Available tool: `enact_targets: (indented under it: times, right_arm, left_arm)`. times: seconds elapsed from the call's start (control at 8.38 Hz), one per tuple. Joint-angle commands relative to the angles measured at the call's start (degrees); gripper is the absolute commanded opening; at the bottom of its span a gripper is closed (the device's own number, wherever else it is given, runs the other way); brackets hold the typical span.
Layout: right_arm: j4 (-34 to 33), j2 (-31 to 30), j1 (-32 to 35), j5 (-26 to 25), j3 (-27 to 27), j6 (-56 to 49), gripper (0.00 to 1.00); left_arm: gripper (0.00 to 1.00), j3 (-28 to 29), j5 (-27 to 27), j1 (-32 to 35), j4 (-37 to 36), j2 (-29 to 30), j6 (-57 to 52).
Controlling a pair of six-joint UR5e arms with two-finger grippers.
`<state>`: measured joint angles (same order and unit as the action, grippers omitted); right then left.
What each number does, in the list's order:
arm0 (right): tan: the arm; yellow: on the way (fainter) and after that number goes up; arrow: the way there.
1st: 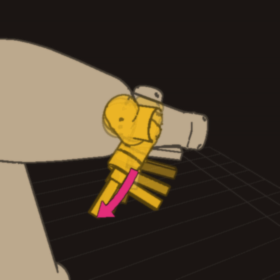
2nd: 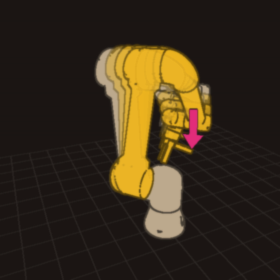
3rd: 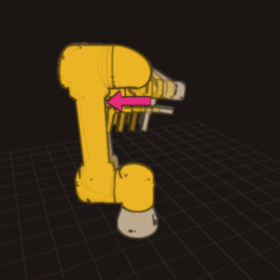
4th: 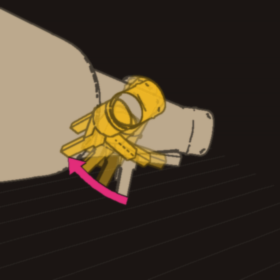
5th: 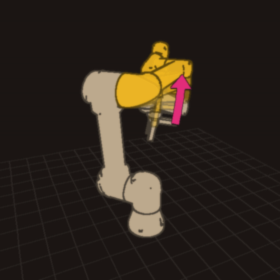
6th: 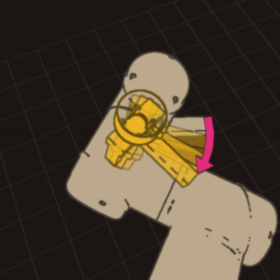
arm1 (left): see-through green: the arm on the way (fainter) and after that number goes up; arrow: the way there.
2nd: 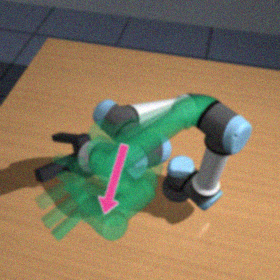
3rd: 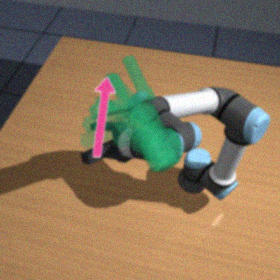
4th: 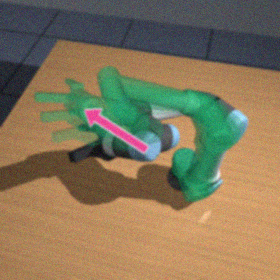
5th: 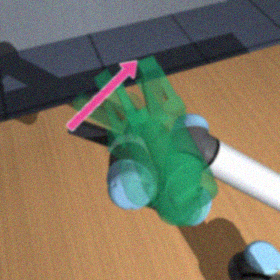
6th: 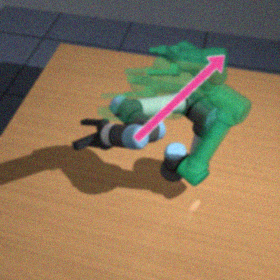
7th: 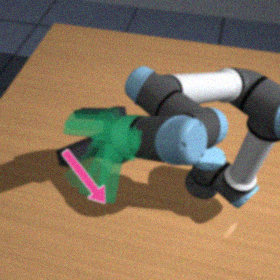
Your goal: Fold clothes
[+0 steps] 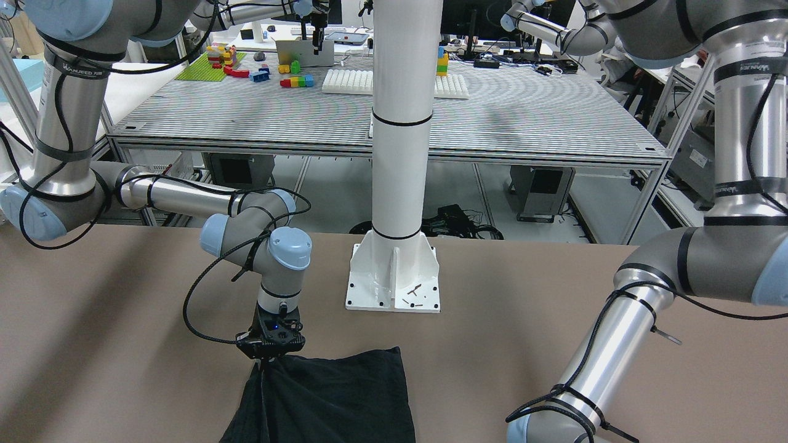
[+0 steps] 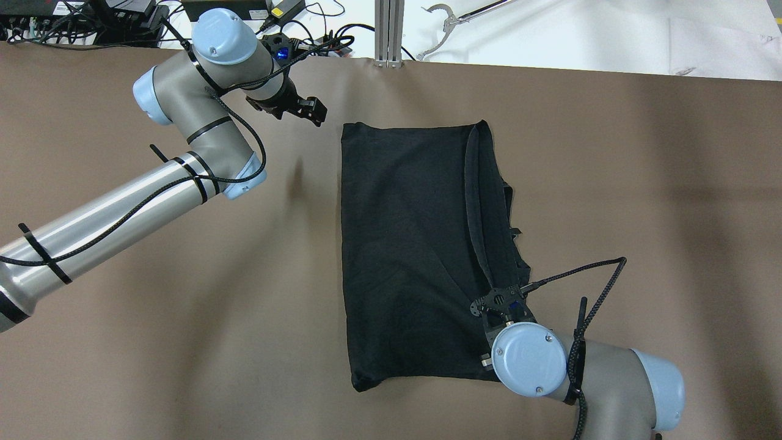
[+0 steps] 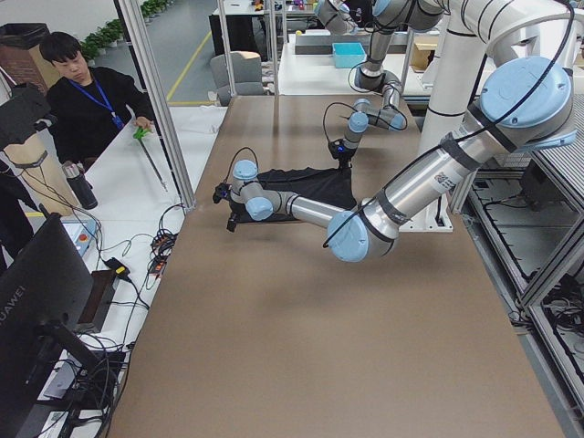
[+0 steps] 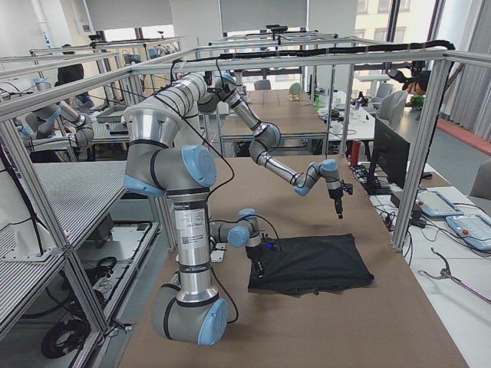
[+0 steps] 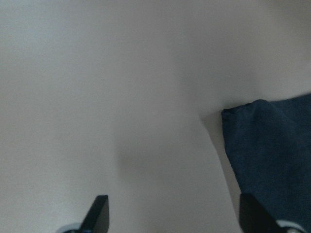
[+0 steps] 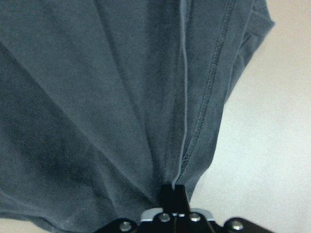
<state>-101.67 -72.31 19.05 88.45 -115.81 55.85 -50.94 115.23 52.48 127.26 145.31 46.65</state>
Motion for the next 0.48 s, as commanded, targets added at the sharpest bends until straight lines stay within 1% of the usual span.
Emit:
enact_targets:
  times: [0.0,0.12,0.24,0.36]
  right_arm:
    - [0.1,0.3,0.6,0.7,-1.6,0.2,0.73]
    - [0.0,2.0,2.7,0.7,-1.0,-0.4,0.76]
    - [0.0,3.5,4.8,0.8,0.4,-0.6,0.75]
    - [0.0,5.8,5.6,0.8,3.8,-0.6,0.74]
  left_arm:
    - [0.94,0.0,0.1,0.0,0.0,0.0,-0.1]
    - [0.94,0.0,0.0,-0.1,0.0,0.0,-0.1]
    - [0.94,0.0,0.0,-0.1,0.0,0.0,-0.1]
    - [0.94,0.0,0.0,-0.1,0.0,0.1,-0.1]
